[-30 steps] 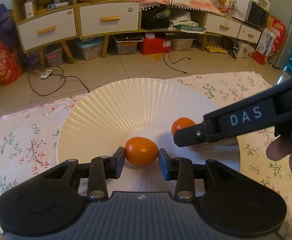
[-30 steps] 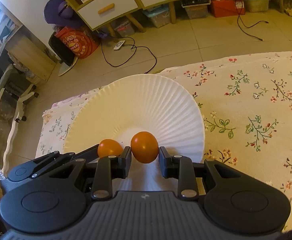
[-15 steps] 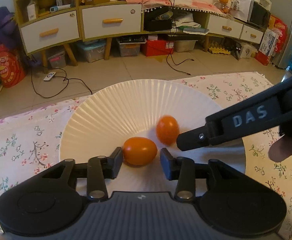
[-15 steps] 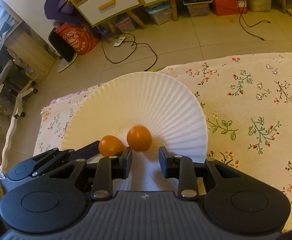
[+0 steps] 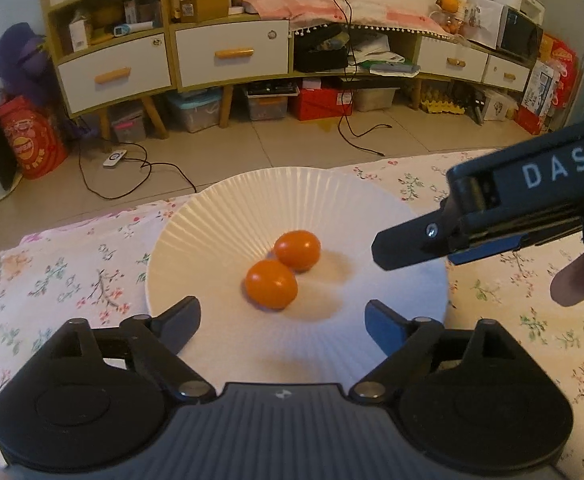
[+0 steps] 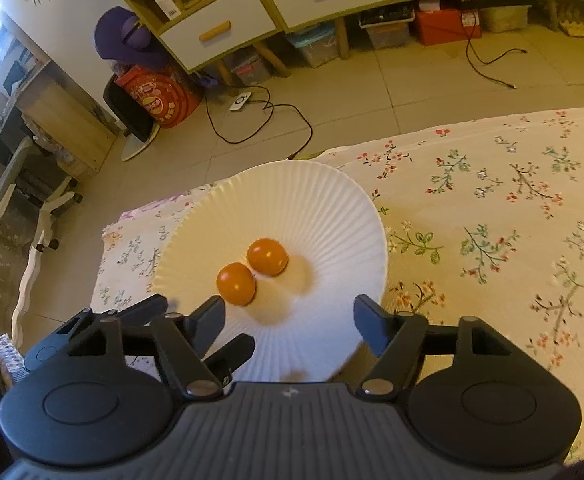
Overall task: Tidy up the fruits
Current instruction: 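Lower the tomatoes onto the plate and open both grippers, then withdraw both grippers from the plate toward the remaining fruits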
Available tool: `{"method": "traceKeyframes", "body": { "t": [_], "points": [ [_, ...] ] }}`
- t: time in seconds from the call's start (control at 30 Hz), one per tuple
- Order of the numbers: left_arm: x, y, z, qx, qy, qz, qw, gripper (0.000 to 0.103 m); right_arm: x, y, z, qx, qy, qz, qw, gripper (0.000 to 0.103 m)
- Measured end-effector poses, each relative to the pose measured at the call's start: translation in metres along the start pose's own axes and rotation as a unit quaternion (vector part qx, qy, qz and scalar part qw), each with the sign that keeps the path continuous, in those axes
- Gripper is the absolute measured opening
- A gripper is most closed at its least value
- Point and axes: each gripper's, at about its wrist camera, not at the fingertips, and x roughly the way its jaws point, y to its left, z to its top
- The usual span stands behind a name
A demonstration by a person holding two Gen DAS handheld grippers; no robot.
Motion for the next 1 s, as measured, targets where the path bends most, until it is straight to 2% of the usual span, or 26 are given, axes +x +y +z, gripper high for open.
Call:
{"method": "traceKeyframes", "body": {
  "t": [0.17, 0.53, 1.0],
  "points": [
    [-0.015, -0.005, -0.008, 0.000, -0.001, 0.003, 1.0000, 0.079, -0.015, 0.006, -0.009, -0.012, -0.011, -0.012, 1.000, 0.079],
    [-0.049, -0.012, -0.028, -0.006, 0.012, 0.014, 0.9998, 0.084, -0.043, 0.019, -0.033, -0.045, -0.041, -0.031, 0.998, 0.097],
    [-0.082, -0.009, -0.063, -0.026, 0.028, 0.014, 0.9992, 0.084, -0.060, 0.030, -0.074, -0.093, -0.066, -0.073, 0.991, 0.102]
  ]
}}
